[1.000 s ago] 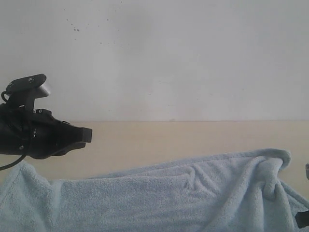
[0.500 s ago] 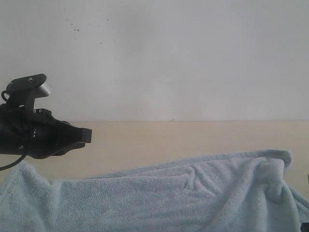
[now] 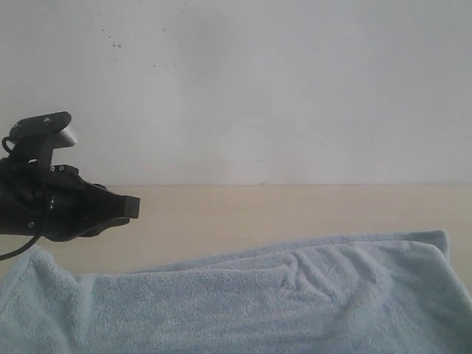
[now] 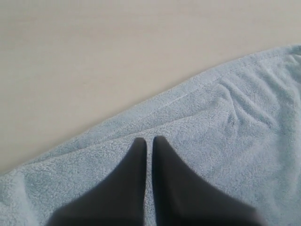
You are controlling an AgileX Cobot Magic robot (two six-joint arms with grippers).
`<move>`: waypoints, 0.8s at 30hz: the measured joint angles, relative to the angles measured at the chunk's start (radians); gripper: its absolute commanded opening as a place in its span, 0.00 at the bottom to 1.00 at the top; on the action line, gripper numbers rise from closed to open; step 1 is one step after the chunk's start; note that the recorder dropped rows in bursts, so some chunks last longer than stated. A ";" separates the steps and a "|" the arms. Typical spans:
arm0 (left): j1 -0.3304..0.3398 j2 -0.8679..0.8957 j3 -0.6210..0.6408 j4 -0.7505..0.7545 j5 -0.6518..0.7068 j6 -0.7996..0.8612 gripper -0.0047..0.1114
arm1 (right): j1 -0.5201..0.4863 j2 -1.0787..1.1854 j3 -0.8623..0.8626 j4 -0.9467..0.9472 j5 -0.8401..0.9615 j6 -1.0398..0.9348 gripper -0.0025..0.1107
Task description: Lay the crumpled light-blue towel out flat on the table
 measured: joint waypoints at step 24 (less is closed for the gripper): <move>0.000 -0.037 -0.006 -0.097 0.029 0.036 0.08 | -0.005 -0.167 -0.167 -0.071 -0.284 0.120 0.03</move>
